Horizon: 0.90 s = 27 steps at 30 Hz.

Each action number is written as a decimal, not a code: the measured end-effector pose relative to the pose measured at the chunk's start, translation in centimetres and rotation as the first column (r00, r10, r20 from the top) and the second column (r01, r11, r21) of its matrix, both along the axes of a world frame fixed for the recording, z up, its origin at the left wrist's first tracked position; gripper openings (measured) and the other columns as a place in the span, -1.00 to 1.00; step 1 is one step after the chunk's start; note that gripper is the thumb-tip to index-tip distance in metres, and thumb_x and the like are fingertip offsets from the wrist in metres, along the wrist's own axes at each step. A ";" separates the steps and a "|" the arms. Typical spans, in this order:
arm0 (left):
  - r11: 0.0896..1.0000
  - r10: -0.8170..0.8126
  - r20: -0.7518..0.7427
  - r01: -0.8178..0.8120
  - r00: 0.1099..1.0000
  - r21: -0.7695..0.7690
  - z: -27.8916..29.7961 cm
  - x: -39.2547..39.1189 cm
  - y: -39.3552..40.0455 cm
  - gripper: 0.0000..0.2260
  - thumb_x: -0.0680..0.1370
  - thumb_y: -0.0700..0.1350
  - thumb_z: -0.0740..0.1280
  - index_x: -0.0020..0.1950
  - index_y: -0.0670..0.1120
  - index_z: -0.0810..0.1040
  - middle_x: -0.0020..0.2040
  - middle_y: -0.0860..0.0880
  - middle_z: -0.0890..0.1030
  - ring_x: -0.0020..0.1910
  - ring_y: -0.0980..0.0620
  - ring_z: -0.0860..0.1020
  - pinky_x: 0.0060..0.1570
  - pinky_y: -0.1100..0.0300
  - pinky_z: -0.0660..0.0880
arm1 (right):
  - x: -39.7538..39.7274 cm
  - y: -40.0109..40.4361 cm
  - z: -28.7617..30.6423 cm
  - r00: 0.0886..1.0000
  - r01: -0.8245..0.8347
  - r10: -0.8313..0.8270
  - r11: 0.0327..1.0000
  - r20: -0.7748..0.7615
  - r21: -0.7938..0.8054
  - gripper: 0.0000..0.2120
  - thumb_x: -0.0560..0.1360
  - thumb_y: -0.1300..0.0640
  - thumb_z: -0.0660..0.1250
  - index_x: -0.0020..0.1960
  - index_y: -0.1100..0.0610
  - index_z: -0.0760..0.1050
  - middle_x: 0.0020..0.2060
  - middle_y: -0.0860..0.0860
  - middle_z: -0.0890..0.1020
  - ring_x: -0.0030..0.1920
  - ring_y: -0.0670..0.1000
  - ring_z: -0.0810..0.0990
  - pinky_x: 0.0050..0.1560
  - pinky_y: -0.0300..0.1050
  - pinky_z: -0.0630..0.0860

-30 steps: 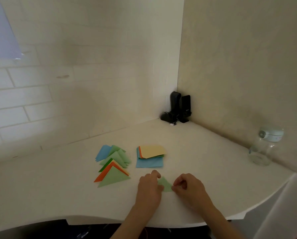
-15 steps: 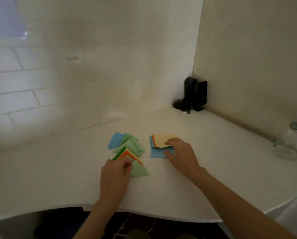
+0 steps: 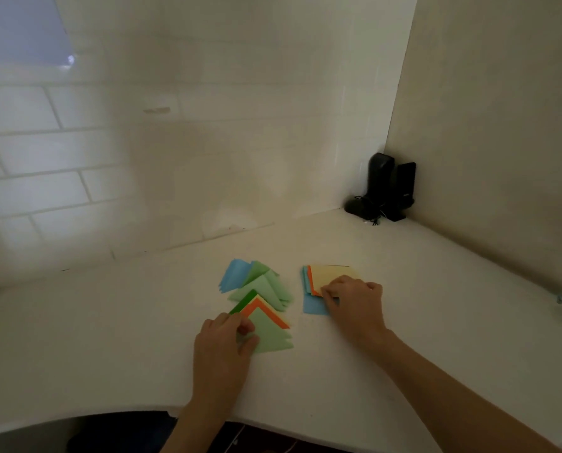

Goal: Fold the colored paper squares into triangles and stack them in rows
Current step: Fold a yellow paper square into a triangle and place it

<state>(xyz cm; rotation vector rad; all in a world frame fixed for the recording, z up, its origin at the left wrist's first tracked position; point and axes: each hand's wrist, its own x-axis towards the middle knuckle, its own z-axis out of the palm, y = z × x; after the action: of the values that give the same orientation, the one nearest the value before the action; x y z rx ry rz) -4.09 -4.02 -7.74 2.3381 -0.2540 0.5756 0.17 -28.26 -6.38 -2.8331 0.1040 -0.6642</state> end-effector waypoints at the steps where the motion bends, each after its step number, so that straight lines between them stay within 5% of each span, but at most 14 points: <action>1: 1.000 0.000 0.002 0.000 1.000 0.006 0.0 0.0 -0.1 -0.74 0.29 -0.20 0.54 -0.20 0.05 0.52 -0.24 0.16 0.50 -0.26 0.09 0.39 -0.28 0.17 0.35 | 0.1 0.0 0.0 1.000 0.008 -0.008 1.000 0.002 0.002 -0.78 0.53 -0.01 0.19 -0.16 -0.09 0.61 -0.08 -0.15 0.59 -0.12 -0.08 0.52 0.01 -0.10 0.08; 9: 0.997 -0.048 0.105 0.041 0.993 0.068 1.3 -1.2 -1.5 -0.73 0.32 -0.28 0.46 -0.24 0.06 0.48 -0.26 0.14 0.53 -0.31 0.10 0.37 -0.35 0.17 0.37 | -0.1 0.5 0.1 0.997 0.027 -0.027 1.000 -0.075 -0.011 -0.70 0.47 -0.22 0.19 0.06 -0.13 0.57 0.05 -0.16 0.54 0.07 -0.05 0.48 0.11 0.01 0.22; 13: 0.994 -0.061 0.137 0.048 0.989 0.098 2.1 -1.8 -1.6 -0.74 0.30 -0.25 0.46 -0.25 0.07 0.46 -0.26 0.13 0.54 -0.31 0.09 0.38 -0.36 0.16 0.37 | -0.1 0.7 0.4 0.996 0.016 -0.021 0.998 -0.086 -0.060 -0.73 0.55 -0.13 0.11 0.04 -0.16 0.58 0.07 -0.16 0.53 0.06 -0.05 0.47 0.05 -0.02 0.19; 22: 0.986 -0.163 0.122 0.156 0.979 0.060 2.6 -3.3 -4.1 -0.80 0.34 -0.25 0.43 -0.21 0.04 0.51 -0.21 0.16 0.50 -0.18 0.13 0.44 -0.20 0.23 0.42 | -4.1 -2.2 2.8 0.978 -0.041 0.035 0.999 0.203 0.025 -0.91 0.30 0.03 0.52 -0.30 -0.02 0.63 -0.28 -0.09 0.66 -0.25 0.02 0.56 -0.15 -0.06 0.31; 27: 0.965 -0.259 0.088 0.254 0.962 0.067 2.2 -4.2 -7.3 -0.81 0.37 -0.25 0.38 -0.17 0.03 0.50 -0.21 0.14 0.49 -0.17 0.15 0.42 -0.20 0.33 0.34 | -7.2 -4.0 3.1 0.999 -0.032 0.037 0.992 -0.035 0.126 -0.82 0.30 -0.15 0.46 -0.15 -0.10 0.66 -0.14 -0.06 0.65 -0.09 -0.01 0.54 -0.09 -0.16 0.32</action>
<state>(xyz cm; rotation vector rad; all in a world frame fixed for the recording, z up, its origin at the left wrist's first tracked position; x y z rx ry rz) -8.25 -11.30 -5.56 2.2840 -0.6150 0.5579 -7.01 -32.29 -3.31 -2.7208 0.0988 -0.5770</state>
